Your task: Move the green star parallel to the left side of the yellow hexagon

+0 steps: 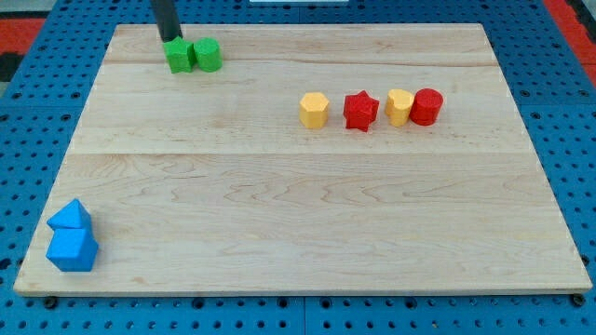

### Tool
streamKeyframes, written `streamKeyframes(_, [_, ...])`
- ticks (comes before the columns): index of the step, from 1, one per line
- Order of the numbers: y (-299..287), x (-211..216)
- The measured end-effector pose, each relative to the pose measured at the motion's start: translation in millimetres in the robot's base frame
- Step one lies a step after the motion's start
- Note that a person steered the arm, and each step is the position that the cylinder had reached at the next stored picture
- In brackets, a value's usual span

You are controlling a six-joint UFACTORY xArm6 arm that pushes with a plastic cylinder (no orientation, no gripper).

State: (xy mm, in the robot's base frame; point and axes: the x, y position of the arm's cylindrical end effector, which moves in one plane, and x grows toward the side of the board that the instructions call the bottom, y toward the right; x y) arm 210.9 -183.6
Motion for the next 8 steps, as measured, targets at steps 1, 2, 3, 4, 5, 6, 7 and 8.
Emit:
streamKeyframes(1, [15,-11])
streamKeyframes(2, [15,5])
streamKeyframes(3, [13,21])
streamKeyframes(4, [11,38])
streamKeyframes(5, [1,54])
streamKeyframes(6, [-34,56])
streamKeyframes(7, [-50,73])
streamKeyframes(8, [-41,94])
